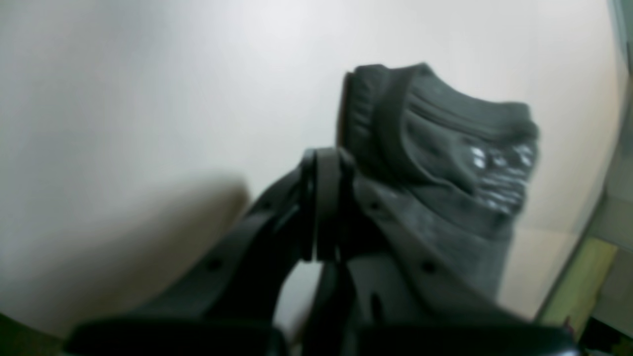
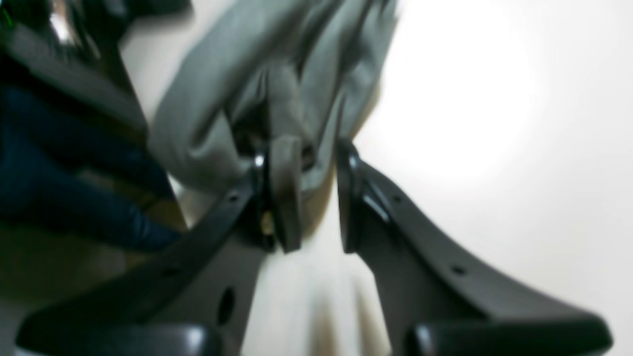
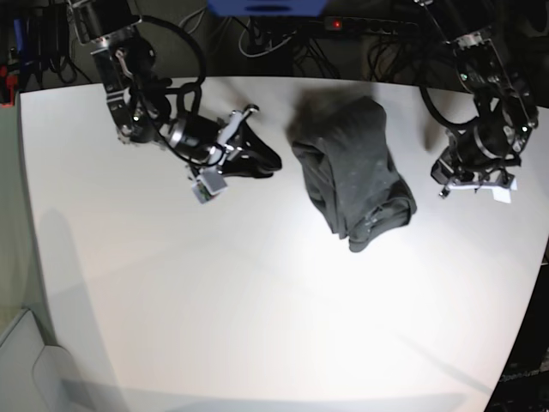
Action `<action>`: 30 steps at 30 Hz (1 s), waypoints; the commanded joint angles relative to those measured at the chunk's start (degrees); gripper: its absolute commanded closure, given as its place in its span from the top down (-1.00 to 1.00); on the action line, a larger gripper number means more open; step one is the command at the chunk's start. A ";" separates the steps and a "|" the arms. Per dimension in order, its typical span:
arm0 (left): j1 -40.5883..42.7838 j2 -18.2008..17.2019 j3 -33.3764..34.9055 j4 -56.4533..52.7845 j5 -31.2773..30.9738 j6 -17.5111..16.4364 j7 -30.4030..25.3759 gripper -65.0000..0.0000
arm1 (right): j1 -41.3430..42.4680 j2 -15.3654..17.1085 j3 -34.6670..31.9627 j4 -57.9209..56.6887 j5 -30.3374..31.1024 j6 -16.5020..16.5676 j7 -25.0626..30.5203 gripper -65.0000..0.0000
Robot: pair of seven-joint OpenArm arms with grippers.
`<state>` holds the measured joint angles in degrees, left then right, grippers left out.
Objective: Layout the t-shirt on the table in an organized manner, then fold the t-shirt properly
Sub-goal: 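Press and square the folded bundle with both grippers, then release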
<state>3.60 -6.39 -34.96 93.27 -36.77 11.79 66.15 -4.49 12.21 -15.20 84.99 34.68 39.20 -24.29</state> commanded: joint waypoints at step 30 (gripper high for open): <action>-14.98 7.49 20.76 -16.57 11.85 -0.14 -9.67 -0.99 | -11.90 0.85 19.11 15.01 0.97 0.80 1.30 -0.65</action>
<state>-10.17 1.39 -14.09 75.46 -24.47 11.81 57.30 -16.99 12.97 3.95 98.78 34.46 39.16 -24.75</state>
